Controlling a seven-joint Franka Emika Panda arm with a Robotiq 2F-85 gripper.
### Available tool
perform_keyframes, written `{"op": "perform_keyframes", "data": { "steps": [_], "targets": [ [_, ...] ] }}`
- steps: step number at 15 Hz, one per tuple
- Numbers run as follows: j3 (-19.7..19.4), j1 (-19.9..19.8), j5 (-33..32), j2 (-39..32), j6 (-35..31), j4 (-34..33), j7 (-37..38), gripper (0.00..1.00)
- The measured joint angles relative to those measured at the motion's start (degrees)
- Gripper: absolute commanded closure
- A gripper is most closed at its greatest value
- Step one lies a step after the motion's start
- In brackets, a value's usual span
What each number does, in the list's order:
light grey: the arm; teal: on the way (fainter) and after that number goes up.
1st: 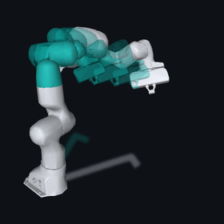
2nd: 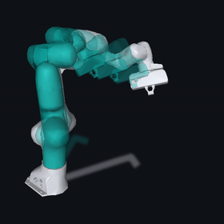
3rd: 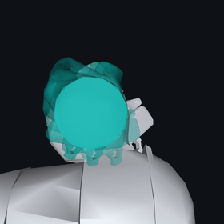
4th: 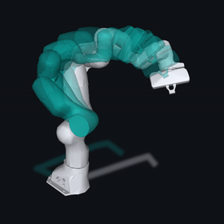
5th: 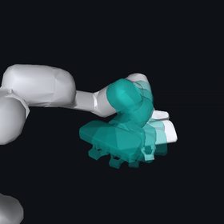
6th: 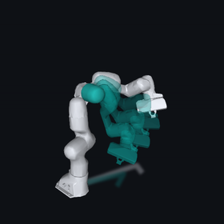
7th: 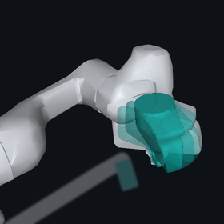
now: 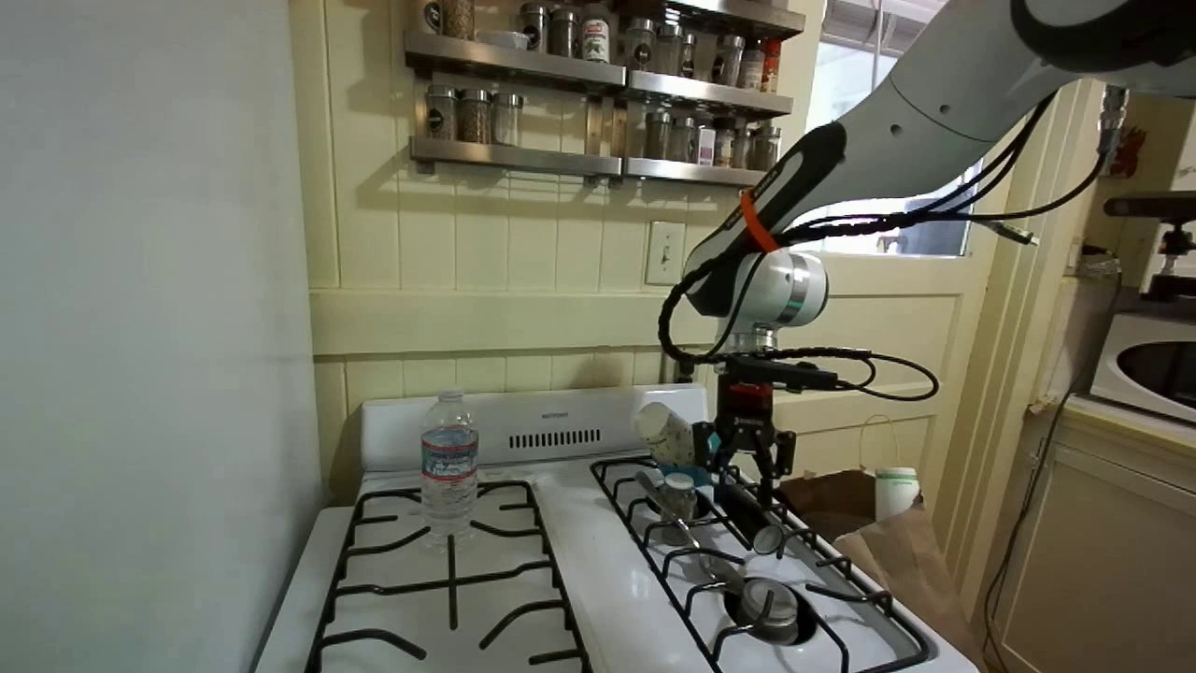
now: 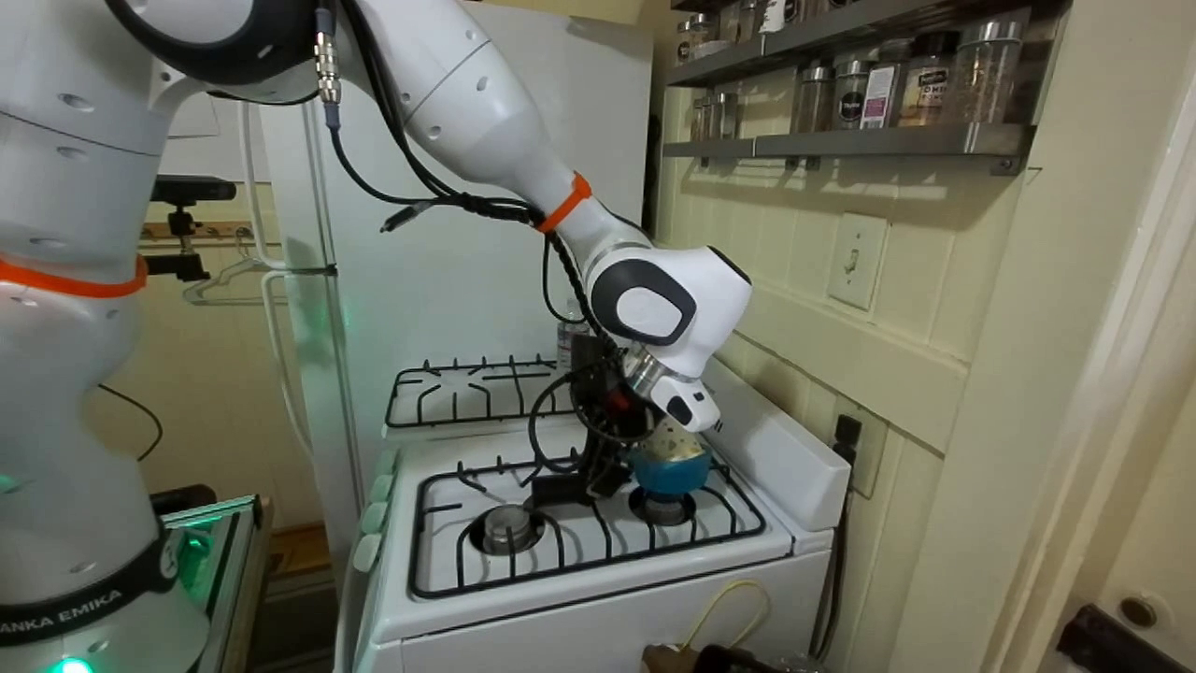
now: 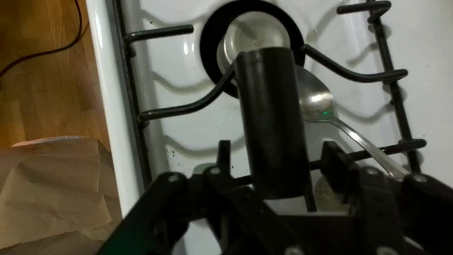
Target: Move the black item to the left
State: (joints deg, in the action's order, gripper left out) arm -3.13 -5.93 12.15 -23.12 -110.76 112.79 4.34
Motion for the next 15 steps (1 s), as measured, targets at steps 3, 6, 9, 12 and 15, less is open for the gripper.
{"op": "perform_keyframes", "data": {
  "steps": [3, 6, 9, 12, 15],
  "targets": [
    [-0.4, 0.0, -0.6, 0.0, 0.7, 0.0, 0.9, 0.23],
    [-0.7, 0.0, -2.0, 0.0, 0.4, -0.1, 1.1, 0.27],
    [-0.7, 0.2, -2.6, -0.1, -0.9, -0.2, 1.2, 0.32],
    [-0.6, 0.6, -2.6, -0.5, -2.8, -0.3, 1.2, 0.37],
    [-0.5, 0.8, -2.6, -1.0, -5.5, -0.3, 1.2, 0.63]
  ]
}}
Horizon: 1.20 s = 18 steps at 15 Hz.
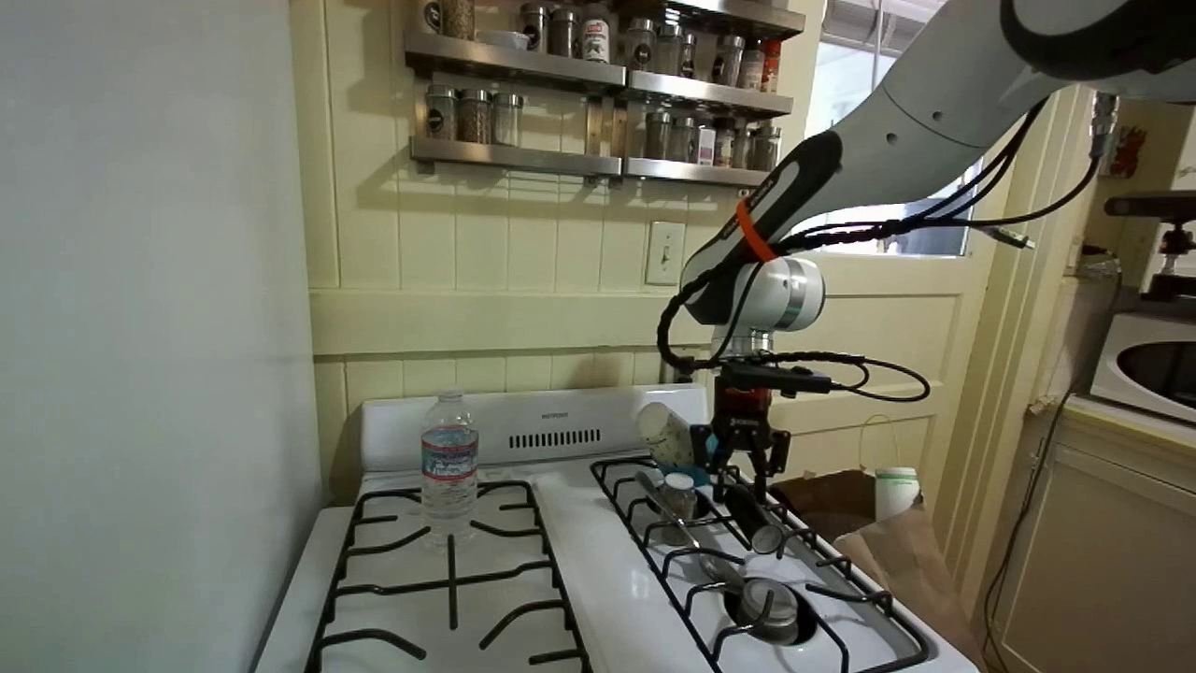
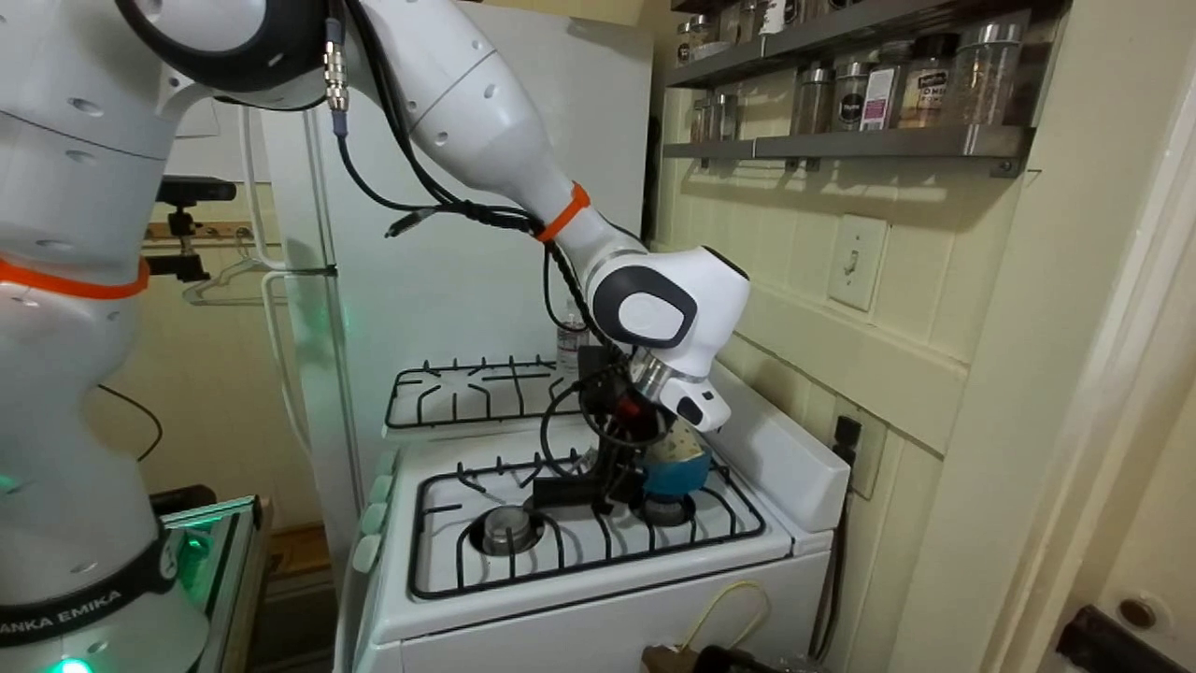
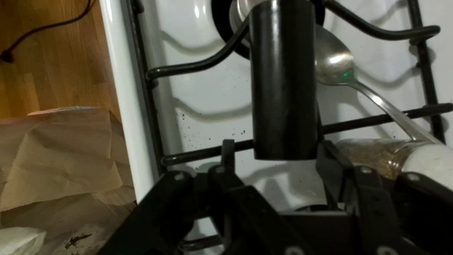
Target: Move the black item to the left
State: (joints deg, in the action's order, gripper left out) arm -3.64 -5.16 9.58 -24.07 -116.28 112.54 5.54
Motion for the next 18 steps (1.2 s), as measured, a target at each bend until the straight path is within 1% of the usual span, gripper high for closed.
{"op": "perform_keyframes", "data": {
  "steps": [1, 2, 3, 5, 7, 8, 9, 10, 12, 13, 14, 16, 17, 18],
  "targets": [
    [0.1, 0.0, 0.0, -0.1, -0.8, 0.0, 0.0, 0.63],
    [0.1, 0.0, 0.0, -0.3, -1.3, 0.0, 0.0, 0.70],
    [0.2, 0.0, 0.0, -0.3, -1.5, 0.0, 0.0, 0.57],
    [0.2, 0.0, 0.0, -0.4, -1.5, 0.0, 0.2, 0.45],
    [0.2, 0.0, 0.0, -0.4, -1.5, 0.0, 0.3, 0.26],
    [0.3, 0.0, 0.0, -0.4, -1.5, 0.0, 0.3, 0.18],
    [0.3, 0.1, 0.0, -0.4, -1.5, 0.0, 0.4, 0.15],
    [0.3, 0.1, 0.0, -0.4, -1.4, 0.0, 0.5, 0.18],
    [0.3, 0.2, 0.0, -0.5, -1.4, 0.0, 0.6, 0.43],
    [0.3, 0.2, 0.0, -0.5, -1.4, 0.0, 0.6, 0.49],
    [0.3, 0.3, 0.0, -0.5, -1.4, 0.1, 0.7, 0.59],
    [0.4, 0.3, 0.3, -0.4, -1.4, 0.0, 0.8, 0.75],
    [0.5, 0.3, 0.4, -0.3, -1.4, 0.0, 1.0, 0.82],
    [0.6, 0.3, 0.5, -0.3, -1.4, 0.0, 1.2, 0.83]
  ]
}}
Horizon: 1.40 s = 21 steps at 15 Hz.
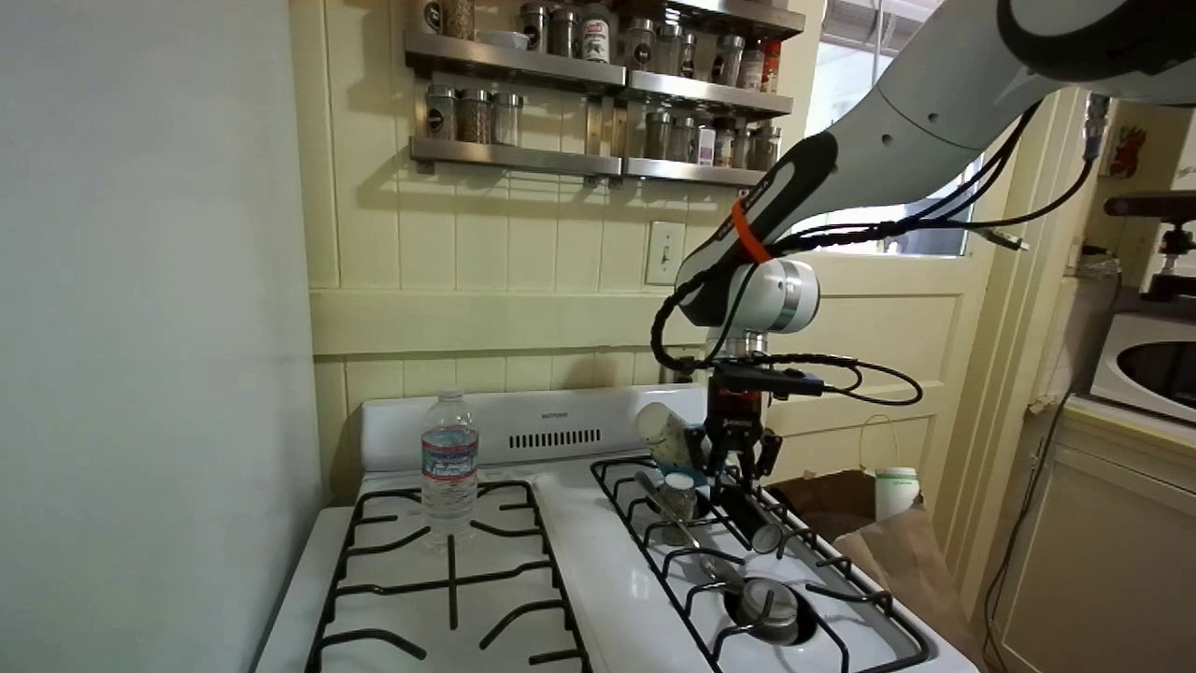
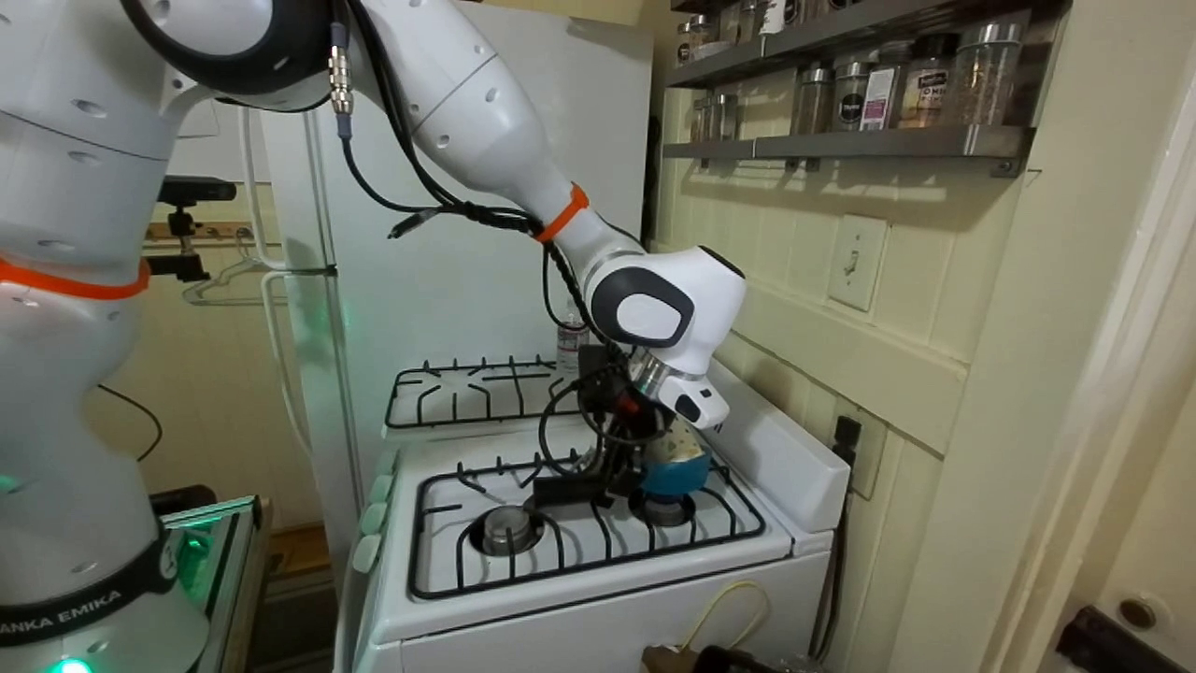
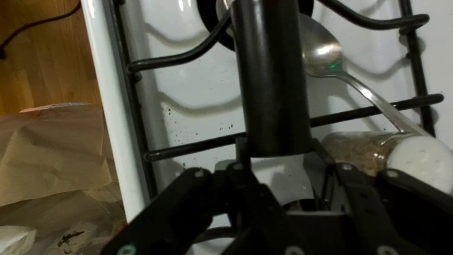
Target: Move the black item to the left
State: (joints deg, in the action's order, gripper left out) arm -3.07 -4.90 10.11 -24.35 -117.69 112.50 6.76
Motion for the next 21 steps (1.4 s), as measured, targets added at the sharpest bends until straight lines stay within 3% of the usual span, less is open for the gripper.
{"op": "perform_keyframes", "data": {
  "steps": [9, 16, 21],
  "targets": [
    [0.4, 0.0, 0.0, 3.4, -1.2, 1.9, -0.7, 0.83],
    [2.7, 0.8, 0.9, 13.0, -10.7, 10.0, -6.5, 0.83],
    [5.9, 3.5, 2.8, 23.4, -17.7, 19.1, -15.1, 0.83]
  ]
}}
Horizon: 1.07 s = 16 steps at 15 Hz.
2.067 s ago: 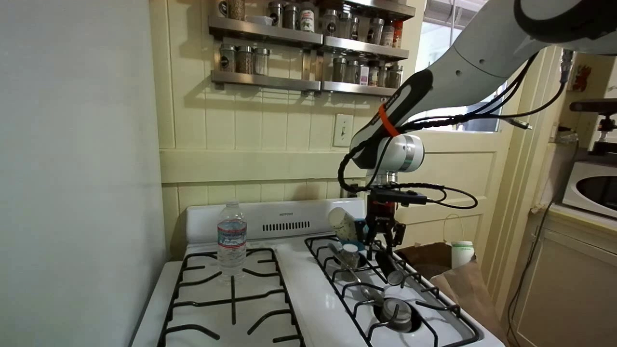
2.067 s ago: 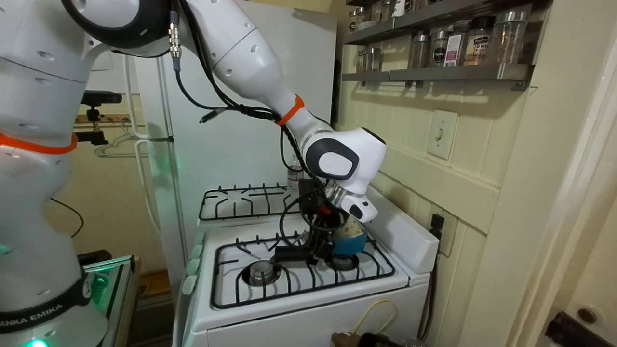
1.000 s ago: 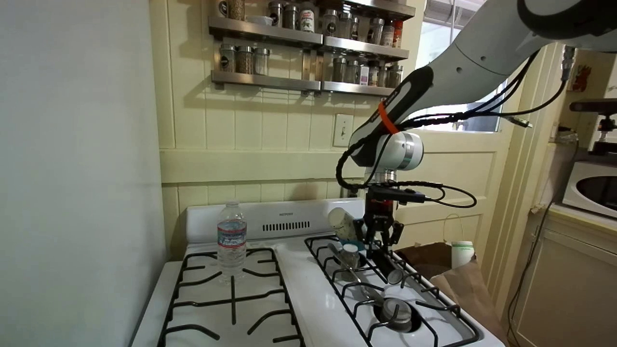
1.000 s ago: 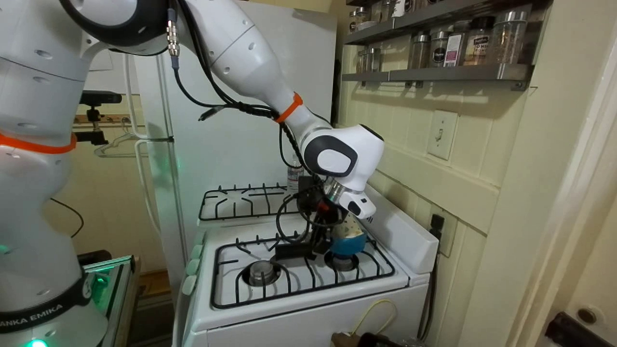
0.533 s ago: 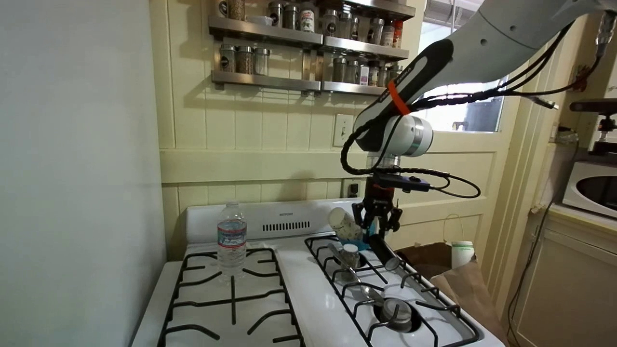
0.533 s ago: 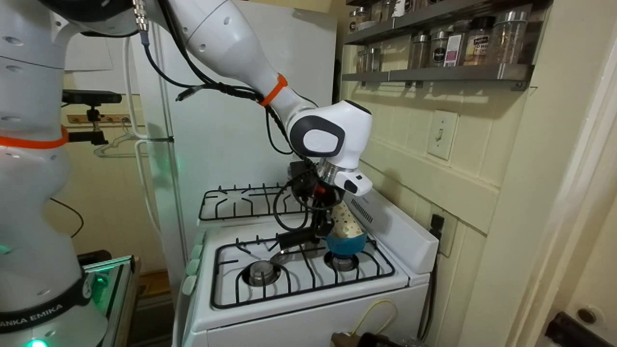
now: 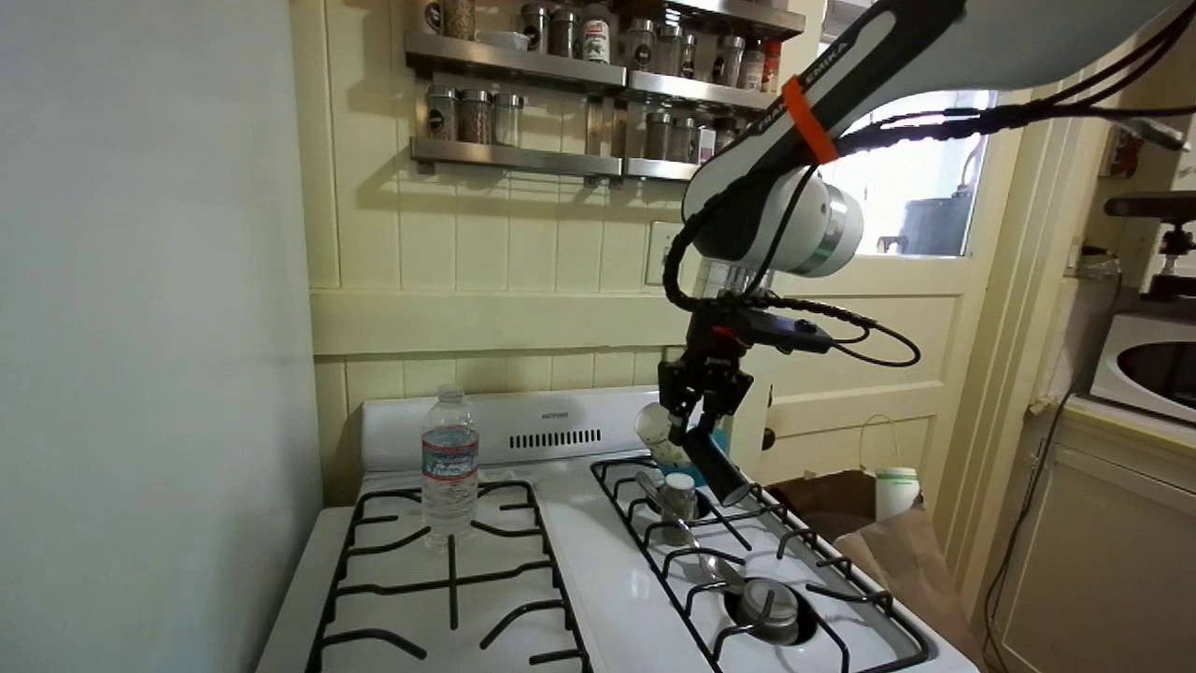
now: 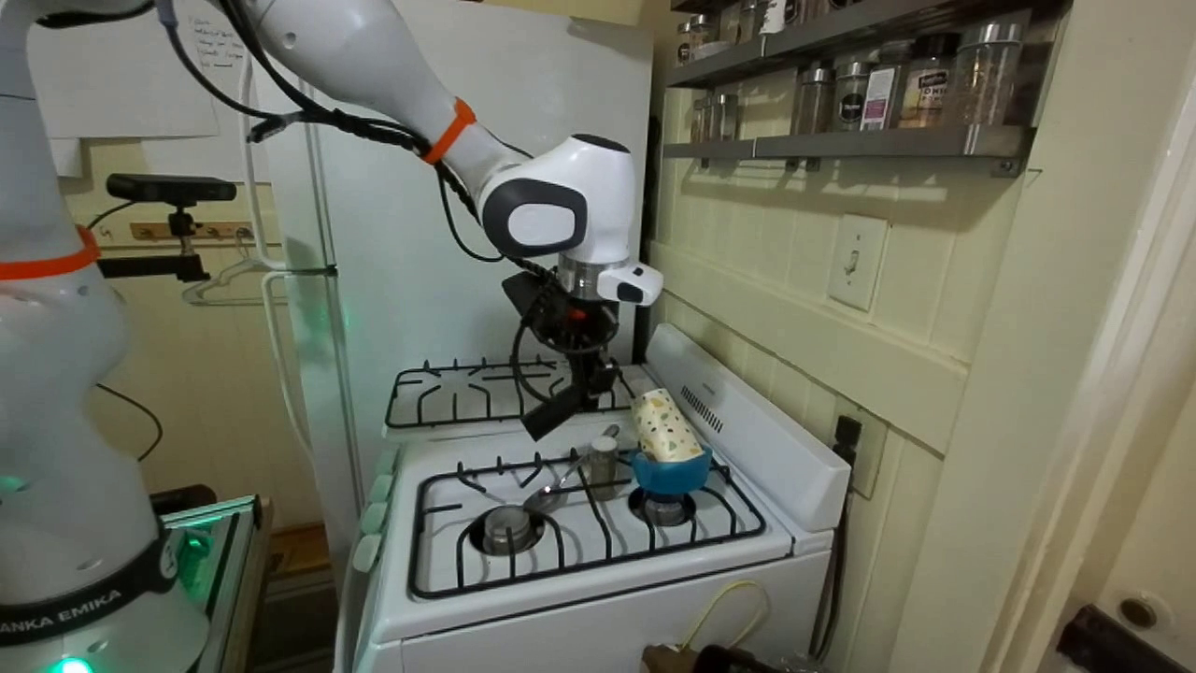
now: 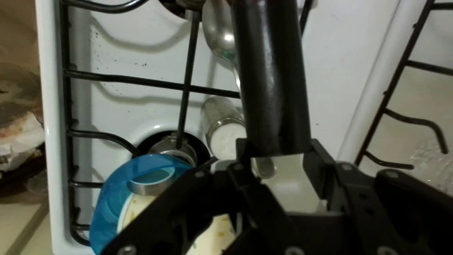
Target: Move the black item to the left
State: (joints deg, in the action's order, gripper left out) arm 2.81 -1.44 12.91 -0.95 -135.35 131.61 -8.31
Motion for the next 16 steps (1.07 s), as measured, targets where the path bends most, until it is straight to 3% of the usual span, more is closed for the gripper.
{"op": "perform_keyframes", "data": {
  "steps": [4, 7, 8, 10, 14, 15, 16],
  "targets": [
    [0.1, 2.5, 7.0, 8.3, -4.5, 6.6, -11.9, 0.83],
    [-2.1, 5.0, 13.5, 13.5, -6.3, 10.6, -23.6, 0.83],
    [-3.3, 6.1, 15.2, 15.0, -6.0, 11.6, -27.7, 0.58],
    [-5.9, 8.0, 18.3, 16.9, -4.6, 12.7, -34.6, 0.58],
    [-7.0, 8.8, 19.2, 17.7, -4.1, 13.1, -37.0, 0.58],
    [-7.0, 8.9, 19.2, 17.7, -4.1, 13.1, -37.0, 0.83],
    [-7.0, 9.0, 19.2, 17.7, -4.1, 13.1, -37.0, 0.83]
  ]
}}
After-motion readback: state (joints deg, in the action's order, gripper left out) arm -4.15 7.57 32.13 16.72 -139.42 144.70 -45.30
